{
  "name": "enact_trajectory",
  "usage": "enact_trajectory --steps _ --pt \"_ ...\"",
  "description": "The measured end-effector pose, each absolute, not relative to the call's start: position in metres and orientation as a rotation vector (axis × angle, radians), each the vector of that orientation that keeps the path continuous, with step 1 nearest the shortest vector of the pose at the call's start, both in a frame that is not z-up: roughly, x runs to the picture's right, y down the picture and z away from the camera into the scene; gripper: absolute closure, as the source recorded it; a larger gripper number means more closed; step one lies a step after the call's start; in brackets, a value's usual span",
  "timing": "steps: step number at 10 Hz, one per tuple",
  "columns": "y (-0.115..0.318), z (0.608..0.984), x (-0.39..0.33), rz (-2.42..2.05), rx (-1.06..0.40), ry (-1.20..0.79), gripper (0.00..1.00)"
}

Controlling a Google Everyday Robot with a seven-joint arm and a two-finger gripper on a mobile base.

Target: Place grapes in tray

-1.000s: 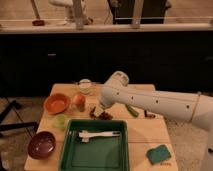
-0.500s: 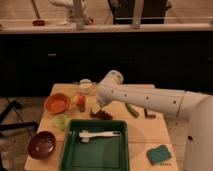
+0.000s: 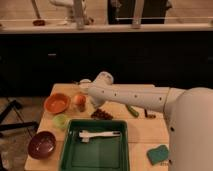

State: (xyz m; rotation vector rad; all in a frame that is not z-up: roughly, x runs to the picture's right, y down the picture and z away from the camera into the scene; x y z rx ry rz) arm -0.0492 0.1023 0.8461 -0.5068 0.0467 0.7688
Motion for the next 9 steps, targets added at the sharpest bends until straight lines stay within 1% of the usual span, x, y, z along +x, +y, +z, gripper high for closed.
enact_trajectory --steps 9 --pt "0.118 0.878 -0.061 0.758 -0.559 0.076 0.20"
